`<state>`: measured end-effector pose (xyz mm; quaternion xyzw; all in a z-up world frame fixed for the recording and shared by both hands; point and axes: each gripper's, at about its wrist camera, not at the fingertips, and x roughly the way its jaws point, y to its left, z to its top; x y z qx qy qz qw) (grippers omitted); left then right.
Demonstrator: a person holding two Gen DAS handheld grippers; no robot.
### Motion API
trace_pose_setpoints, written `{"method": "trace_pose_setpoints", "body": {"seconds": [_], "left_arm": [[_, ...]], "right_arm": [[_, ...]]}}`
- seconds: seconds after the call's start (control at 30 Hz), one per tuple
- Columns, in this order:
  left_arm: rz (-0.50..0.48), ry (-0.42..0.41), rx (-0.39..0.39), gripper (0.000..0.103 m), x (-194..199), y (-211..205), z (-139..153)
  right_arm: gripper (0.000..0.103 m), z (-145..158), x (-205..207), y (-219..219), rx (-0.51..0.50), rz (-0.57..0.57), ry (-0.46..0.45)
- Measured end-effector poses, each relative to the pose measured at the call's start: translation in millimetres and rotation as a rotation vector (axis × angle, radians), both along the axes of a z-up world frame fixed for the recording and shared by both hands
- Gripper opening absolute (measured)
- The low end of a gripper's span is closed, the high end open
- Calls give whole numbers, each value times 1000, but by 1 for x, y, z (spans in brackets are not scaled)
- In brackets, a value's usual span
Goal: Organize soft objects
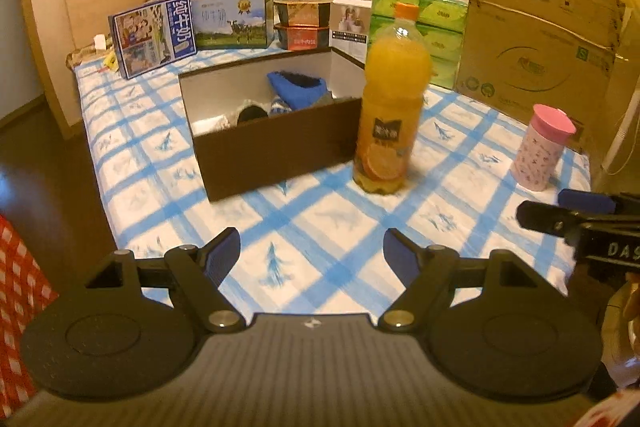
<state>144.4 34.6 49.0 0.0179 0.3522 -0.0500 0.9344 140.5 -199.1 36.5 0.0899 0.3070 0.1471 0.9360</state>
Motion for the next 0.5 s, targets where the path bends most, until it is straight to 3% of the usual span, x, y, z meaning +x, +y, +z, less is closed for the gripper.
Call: {"method": "trace_pose_setpoints", "body": {"seconds": [0.5], "left_arm": [[113, 30, -12, 77, -92, -8, -8]], "right_arm": [[74, -6, -63, 6, -4, 50, 15]]}}
